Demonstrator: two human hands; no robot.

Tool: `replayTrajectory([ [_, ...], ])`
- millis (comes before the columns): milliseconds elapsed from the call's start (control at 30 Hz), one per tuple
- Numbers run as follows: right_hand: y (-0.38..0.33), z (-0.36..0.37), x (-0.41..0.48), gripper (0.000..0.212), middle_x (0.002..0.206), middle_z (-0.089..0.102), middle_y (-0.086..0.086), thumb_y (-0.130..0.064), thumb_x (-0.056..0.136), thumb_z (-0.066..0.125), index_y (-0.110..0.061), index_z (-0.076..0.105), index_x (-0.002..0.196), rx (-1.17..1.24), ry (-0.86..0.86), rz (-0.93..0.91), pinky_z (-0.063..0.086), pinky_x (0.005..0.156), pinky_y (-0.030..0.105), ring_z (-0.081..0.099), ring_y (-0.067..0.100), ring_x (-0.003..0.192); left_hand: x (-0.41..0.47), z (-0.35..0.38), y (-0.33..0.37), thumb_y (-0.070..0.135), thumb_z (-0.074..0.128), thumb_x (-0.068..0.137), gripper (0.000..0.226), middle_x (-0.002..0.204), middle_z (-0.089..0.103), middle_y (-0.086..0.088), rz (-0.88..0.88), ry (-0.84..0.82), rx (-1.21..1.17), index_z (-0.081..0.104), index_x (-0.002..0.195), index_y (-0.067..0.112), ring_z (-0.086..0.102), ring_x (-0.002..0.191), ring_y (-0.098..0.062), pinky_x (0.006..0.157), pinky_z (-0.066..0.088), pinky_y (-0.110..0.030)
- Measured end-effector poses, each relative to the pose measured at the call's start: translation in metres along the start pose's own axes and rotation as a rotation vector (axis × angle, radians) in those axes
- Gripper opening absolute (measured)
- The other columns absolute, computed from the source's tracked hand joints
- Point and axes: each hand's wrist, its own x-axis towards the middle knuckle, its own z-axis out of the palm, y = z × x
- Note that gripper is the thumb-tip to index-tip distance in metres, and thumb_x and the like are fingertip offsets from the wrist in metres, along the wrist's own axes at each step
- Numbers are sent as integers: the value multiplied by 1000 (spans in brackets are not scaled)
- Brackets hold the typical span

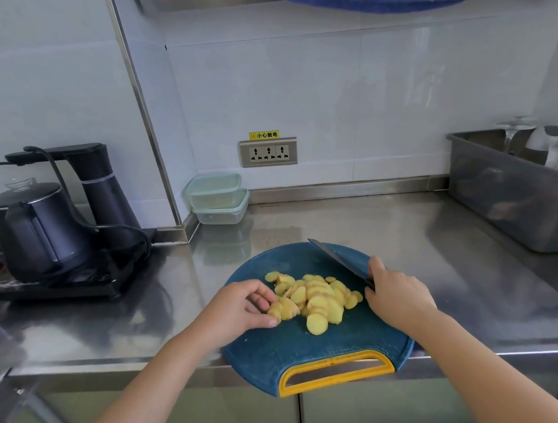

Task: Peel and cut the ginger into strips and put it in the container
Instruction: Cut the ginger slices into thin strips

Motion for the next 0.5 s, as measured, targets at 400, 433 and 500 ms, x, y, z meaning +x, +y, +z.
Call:
replayTrajectory([
  [400, 0, 2, 1, 28, 82, 56, -1, -30, 101, 40, -17, 31, 124, -22, 11, -7, 35, 46, 21, 52, 13, 64, -17, 20, 1, 21, 72, 82, 20, 85, 61, 16, 113, 210, 153, 59, 96, 29, 59, 74, 4, 68, 48, -10],
  [433, 0, 3, 1, 28, 81, 55, -1, -30, 101, 39, -17, 31, 124, -23, 12, -9, 35, 46, 21, 53, 12, 63, -18, 21, 1, 20, 71, 83, 20, 85, 61, 15, 126, 208, 153, 59, 96, 29, 59, 74, 4, 68, 48, -9],
  [500, 0, 4, 1, 29, 81, 55, -1, -30, 101, 40, -17, 31, 125, -20, 12, -8, 36, 46, 20, 52, 12, 63, -19, 21, 0, 17, 71, 83, 21, 84, 60, 13, 153, 199, 151, 59, 95, 29, 58, 74, 3, 67, 47, -9],
])
